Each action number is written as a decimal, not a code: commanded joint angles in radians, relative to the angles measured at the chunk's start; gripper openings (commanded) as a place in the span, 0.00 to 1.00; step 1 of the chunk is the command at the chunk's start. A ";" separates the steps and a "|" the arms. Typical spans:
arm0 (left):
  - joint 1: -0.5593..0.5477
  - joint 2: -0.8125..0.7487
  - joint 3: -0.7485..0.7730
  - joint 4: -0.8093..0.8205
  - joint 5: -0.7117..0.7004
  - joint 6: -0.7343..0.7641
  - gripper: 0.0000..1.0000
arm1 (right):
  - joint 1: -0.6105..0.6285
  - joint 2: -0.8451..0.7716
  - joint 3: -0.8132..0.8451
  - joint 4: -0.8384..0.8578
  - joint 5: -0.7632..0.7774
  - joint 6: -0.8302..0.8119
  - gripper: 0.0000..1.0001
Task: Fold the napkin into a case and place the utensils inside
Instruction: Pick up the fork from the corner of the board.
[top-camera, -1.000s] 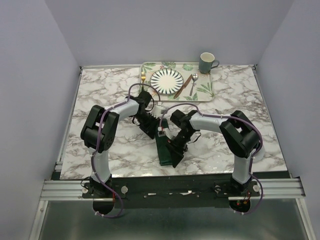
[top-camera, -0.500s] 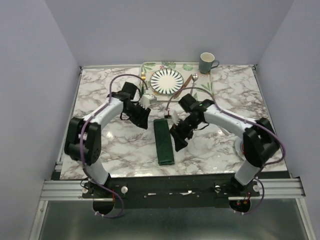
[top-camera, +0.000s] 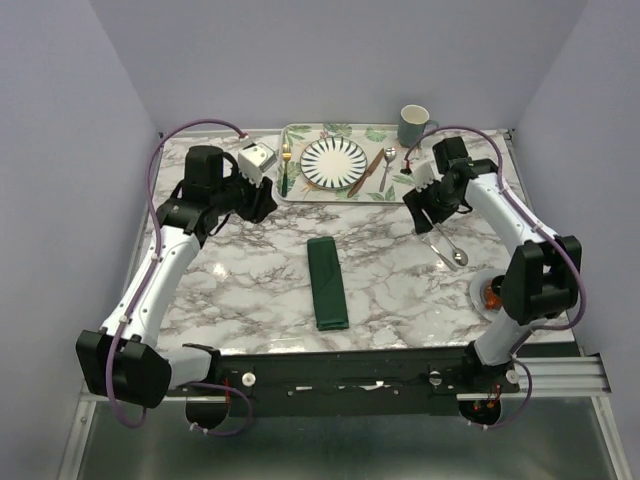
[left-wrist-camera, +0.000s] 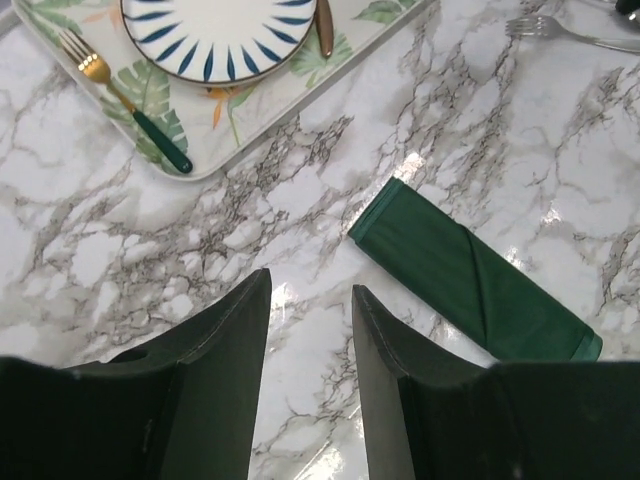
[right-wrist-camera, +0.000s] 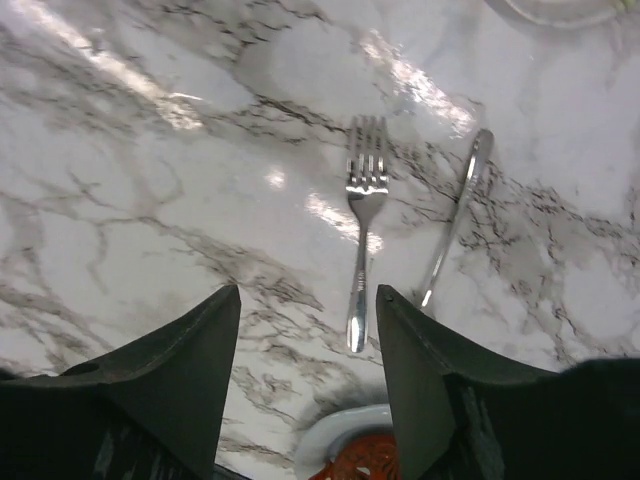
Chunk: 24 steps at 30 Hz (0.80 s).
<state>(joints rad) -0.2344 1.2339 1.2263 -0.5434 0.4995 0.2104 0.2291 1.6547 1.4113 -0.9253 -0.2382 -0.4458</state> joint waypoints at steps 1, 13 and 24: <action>0.012 -0.016 -0.089 0.051 -0.067 -0.058 0.50 | -0.039 0.095 0.067 -0.047 0.206 0.007 0.63; 0.015 -0.065 -0.186 0.109 -0.047 -0.157 0.51 | -0.056 0.249 0.008 0.112 0.243 -0.067 0.61; 0.015 -0.031 -0.182 0.071 -0.018 -0.147 0.51 | -0.059 0.321 -0.034 0.170 0.128 -0.083 0.59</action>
<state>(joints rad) -0.2237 1.1954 1.0447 -0.4591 0.4496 0.0616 0.1761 1.9438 1.3937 -0.8013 -0.0601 -0.5110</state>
